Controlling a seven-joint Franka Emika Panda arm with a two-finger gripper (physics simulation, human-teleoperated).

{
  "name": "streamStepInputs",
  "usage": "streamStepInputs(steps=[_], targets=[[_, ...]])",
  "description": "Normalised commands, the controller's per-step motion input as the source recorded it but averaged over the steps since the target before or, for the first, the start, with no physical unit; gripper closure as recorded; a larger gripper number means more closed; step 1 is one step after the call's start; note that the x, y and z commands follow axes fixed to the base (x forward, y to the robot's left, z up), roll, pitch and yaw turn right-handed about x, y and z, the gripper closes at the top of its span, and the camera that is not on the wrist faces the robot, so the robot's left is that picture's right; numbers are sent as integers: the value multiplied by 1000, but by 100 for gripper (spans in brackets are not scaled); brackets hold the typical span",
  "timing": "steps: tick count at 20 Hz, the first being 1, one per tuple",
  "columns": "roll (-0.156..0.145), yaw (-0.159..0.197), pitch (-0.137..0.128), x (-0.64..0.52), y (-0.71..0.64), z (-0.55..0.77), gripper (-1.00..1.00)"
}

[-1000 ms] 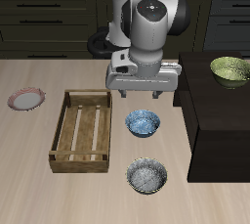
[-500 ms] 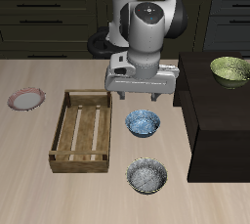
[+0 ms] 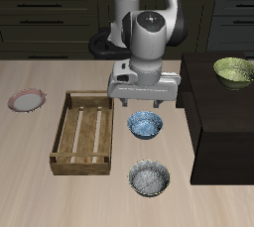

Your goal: Place the blue bowl and the green bowl in the wooden tray

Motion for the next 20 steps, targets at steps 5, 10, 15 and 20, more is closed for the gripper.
streamStepInputs(steps=[5,10,15,20], targets=[[-9,-12,-8,3,2,-134,-100],[17,-10,19,-21,77,-164,-100],[5,-4,16,29,-9,-127,-100],[6,-2,17,2,-22,-162,-100]])
